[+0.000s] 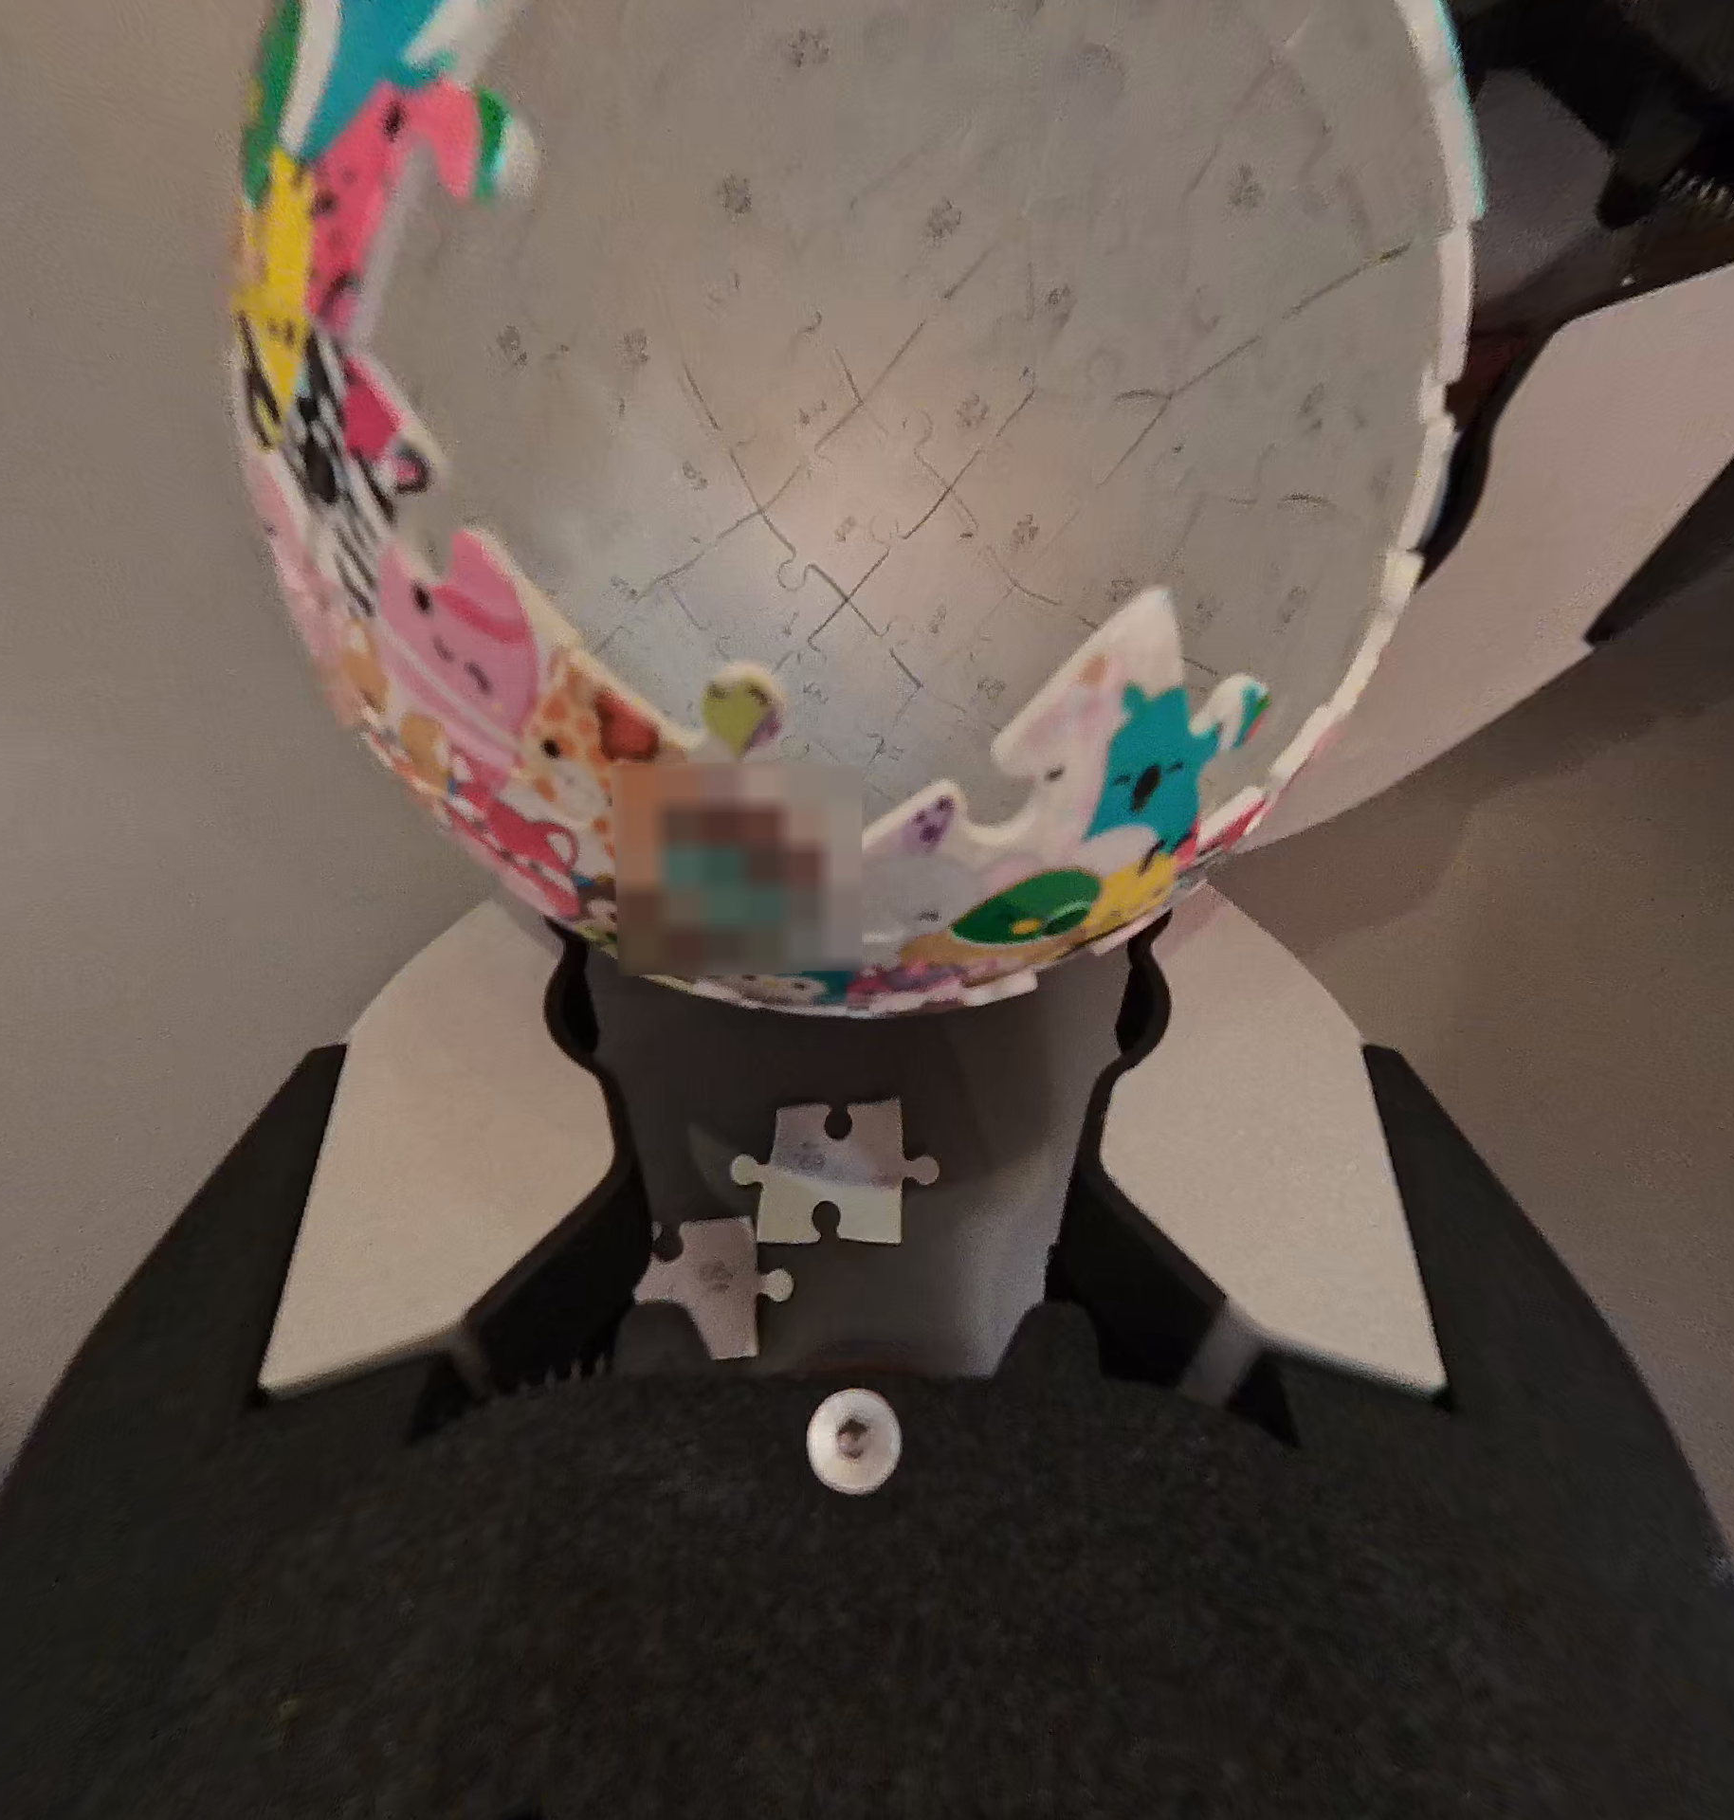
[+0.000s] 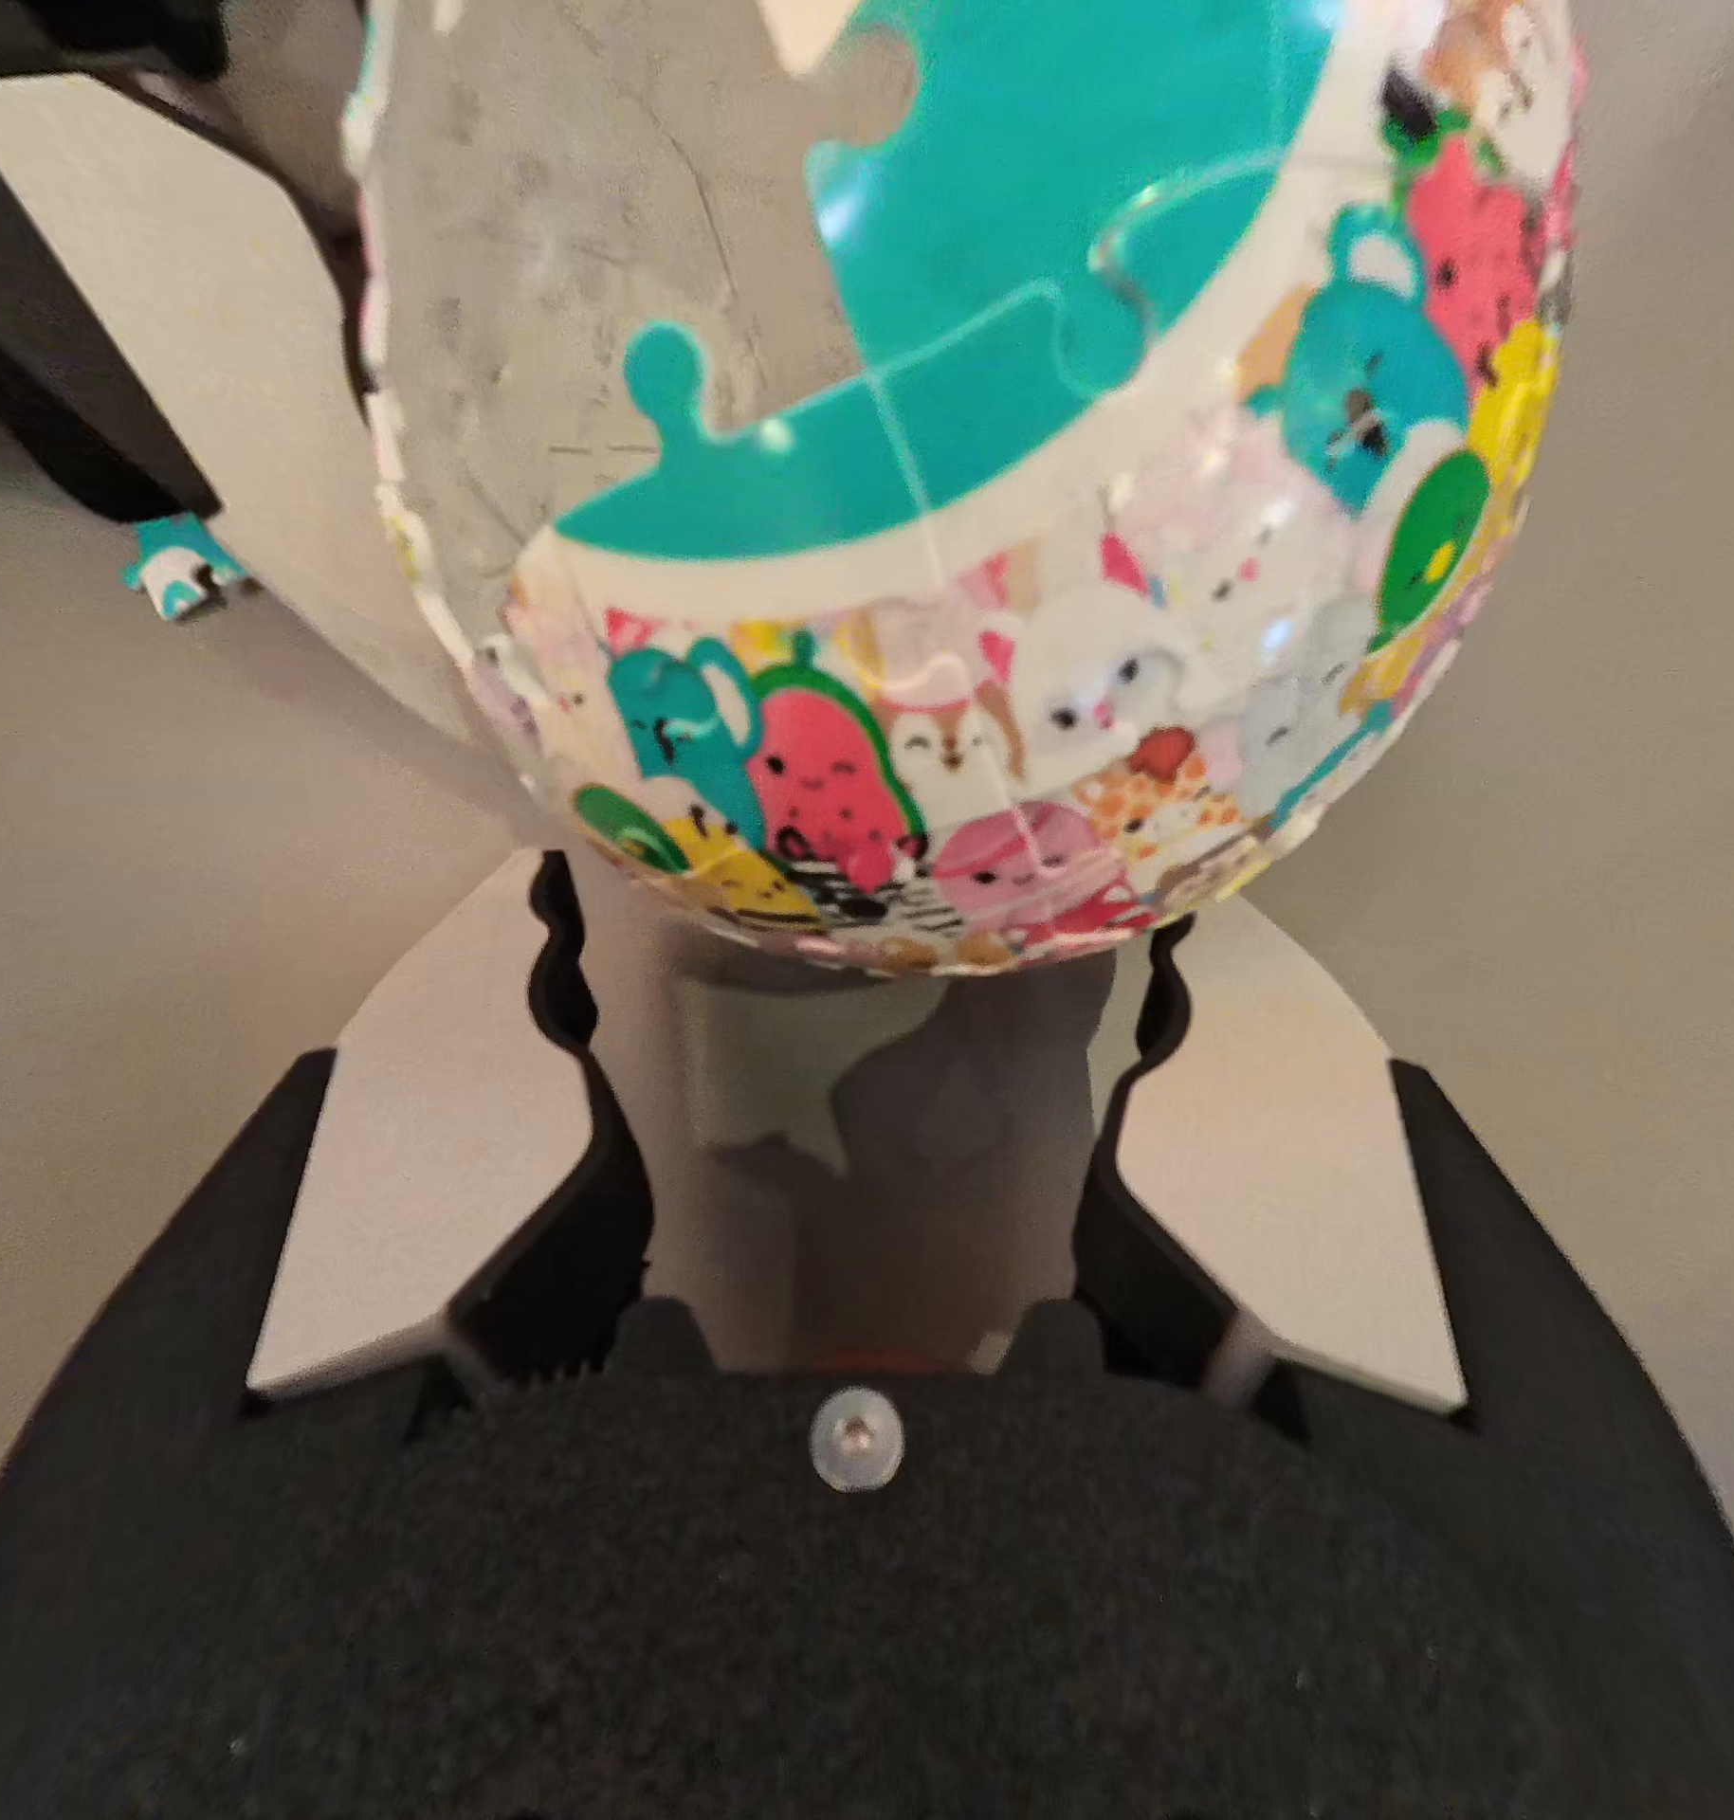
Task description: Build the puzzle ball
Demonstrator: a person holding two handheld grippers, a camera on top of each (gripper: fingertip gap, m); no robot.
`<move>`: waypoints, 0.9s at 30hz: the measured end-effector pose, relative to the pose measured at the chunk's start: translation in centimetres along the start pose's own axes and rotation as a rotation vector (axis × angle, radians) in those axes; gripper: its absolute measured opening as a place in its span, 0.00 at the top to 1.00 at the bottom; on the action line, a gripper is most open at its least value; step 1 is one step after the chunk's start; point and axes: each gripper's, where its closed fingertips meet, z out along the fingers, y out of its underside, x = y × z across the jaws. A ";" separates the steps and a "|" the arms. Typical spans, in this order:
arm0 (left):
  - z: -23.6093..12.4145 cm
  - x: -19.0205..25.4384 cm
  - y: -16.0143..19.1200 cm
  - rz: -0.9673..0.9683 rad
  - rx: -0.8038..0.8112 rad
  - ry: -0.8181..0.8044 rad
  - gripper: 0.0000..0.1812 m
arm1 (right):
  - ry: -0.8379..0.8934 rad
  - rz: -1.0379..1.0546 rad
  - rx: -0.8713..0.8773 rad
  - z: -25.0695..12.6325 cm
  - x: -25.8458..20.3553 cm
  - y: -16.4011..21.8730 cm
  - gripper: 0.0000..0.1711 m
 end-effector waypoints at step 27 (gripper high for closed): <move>-0.5 2.0 -1.1 -0.495 0.126 -0.052 0.40 | -0.172 -0.273 -0.003 -1.4 0.2 0.0 0.34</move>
